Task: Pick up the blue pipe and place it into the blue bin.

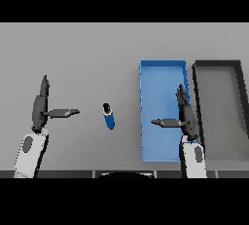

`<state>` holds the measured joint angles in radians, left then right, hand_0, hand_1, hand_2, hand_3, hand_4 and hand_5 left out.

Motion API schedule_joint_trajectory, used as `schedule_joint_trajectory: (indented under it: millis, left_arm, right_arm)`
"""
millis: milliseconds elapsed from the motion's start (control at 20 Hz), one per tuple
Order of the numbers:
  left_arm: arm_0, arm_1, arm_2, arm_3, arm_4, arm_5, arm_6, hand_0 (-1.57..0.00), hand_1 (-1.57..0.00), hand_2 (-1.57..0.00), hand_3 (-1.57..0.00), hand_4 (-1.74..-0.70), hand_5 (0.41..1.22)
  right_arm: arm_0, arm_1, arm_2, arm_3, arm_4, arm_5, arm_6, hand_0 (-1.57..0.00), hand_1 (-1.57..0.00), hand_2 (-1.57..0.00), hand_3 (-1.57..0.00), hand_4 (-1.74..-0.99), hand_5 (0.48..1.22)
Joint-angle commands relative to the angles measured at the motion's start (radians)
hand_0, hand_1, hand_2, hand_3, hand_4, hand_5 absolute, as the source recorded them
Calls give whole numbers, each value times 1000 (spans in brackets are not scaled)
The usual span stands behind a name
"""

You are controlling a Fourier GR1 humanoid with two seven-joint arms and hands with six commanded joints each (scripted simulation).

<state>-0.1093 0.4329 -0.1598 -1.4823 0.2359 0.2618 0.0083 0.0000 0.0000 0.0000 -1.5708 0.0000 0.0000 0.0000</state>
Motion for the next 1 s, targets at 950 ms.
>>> schedule_joint_trajectory:
  millis: [950]
  left_arm:
    - [33,237,-171,-120,5,-464,-110,1,1,1,1,-997,548]
  right_arm:
    - [-11,-152,100,-61,185,53,-36,1,1,1,1,-1209,581]
